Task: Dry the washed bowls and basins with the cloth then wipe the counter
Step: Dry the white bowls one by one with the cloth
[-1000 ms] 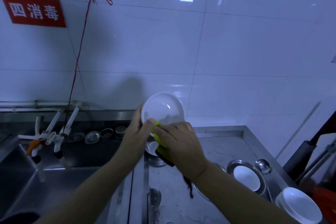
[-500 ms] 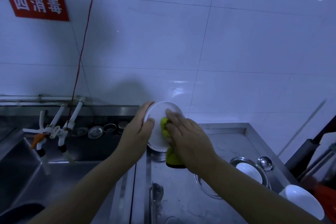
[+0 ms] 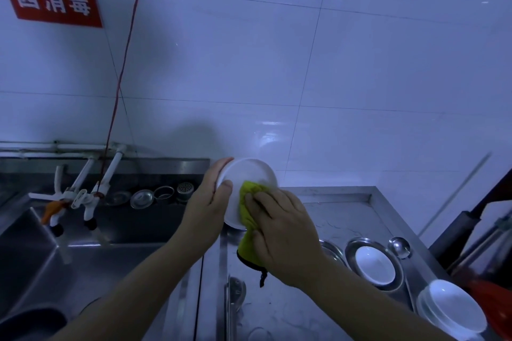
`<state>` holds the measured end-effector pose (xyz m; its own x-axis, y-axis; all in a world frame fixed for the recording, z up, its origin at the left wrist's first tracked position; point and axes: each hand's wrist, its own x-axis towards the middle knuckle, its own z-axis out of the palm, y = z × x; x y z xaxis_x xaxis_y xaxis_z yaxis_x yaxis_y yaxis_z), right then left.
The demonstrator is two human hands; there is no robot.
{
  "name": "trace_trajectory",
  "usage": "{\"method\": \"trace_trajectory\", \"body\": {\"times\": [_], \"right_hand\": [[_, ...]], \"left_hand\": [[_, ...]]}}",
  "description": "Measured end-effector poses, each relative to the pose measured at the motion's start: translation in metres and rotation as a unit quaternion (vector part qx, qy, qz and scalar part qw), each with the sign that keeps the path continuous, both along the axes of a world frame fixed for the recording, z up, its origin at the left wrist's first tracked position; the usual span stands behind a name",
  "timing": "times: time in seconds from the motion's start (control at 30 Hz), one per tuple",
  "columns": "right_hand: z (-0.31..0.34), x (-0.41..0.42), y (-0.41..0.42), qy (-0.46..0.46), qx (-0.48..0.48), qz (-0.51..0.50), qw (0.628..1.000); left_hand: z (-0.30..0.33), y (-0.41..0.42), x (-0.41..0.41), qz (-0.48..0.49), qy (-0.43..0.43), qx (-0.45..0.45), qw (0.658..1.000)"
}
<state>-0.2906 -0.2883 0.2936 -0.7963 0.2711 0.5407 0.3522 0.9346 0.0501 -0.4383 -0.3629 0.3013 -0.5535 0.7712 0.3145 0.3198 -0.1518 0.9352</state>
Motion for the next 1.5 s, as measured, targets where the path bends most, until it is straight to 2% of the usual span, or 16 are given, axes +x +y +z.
{"method": "trace_trajectory", "body": {"times": [0.2, 0.33, 0.43, 0.5, 0.63, 0.73, 0.83, 0.9, 0.97, 1.03, 1.17, 1.3, 1.43, 1.5], "right_hand": [[-0.004, -0.002, -0.006, -0.047, 0.043, -0.039, 0.997], [0.007, -0.013, -0.006, -0.046, 0.009, -0.093, 0.995], [0.018, -0.022, -0.006, -0.038, 0.006, -0.051, 0.998], [0.021, -0.025, -0.007, -0.037, 0.014, 0.013, 0.999], [0.014, -0.020, -0.003, -0.009, -0.006, 0.120, 0.993], [0.007, -0.010, 0.017, -0.012, 0.097, 0.163, 0.982], [0.005, -0.001, 0.045, -0.008, 0.218, 0.191, 0.957], [0.003, -0.001, 0.055, -0.038, 0.257, 0.195, 0.946], [-0.002, -0.004, 0.057, -0.074, 0.257, 0.173, 0.948], [-0.007, -0.007, 0.050, -0.100, 0.218, 0.135, 0.961], [-0.014, -0.015, 0.030, -0.105, 0.172, 0.103, 0.974], [-0.015, -0.012, 0.028, -0.031, 0.150, 0.178, 0.972], [-0.006, 0.003, 0.052, -0.001, 0.217, 0.267, 0.939], [-0.004, 0.004, 0.057, 0.031, 0.233, 0.266, 0.935]], "left_hand": [[0.004, 0.002, -0.003, -0.009, 0.027, -0.003, 1.000], [0.004, 0.006, 0.000, -0.026, -0.001, -0.001, 1.000], [0.008, 0.008, 0.001, -0.044, -0.024, 0.023, 0.999], [0.012, 0.008, 0.000, -0.041, -0.032, 0.045, 0.998], [0.017, 0.008, -0.011, -0.026, -0.001, 0.068, 0.997], [0.017, 0.006, -0.021, -0.049, 0.030, 0.040, 0.998], [0.022, 0.006, -0.029, -0.094, 0.090, -0.033, 0.991], [0.027, 0.007, -0.031, -0.128, 0.128, -0.088, 0.980], [0.028, 0.009, -0.031, -0.149, 0.147, -0.106, 0.972], [0.026, 0.011, -0.030, -0.141, 0.148, -0.112, 0.972], [0.018, 0.015, -0.027, -0.104, 0.113, -0.089, 0.984], [0.019, 0.015, -0.025, -0.096, 0.069, -0.063, 0.991], [0.030, 0.010, -0.035, -0.176, 0.091, -0.162, 0.967], [0.032, 0.009, -0.036, -0.187, 0.058, -0.165, 0.967]]}}
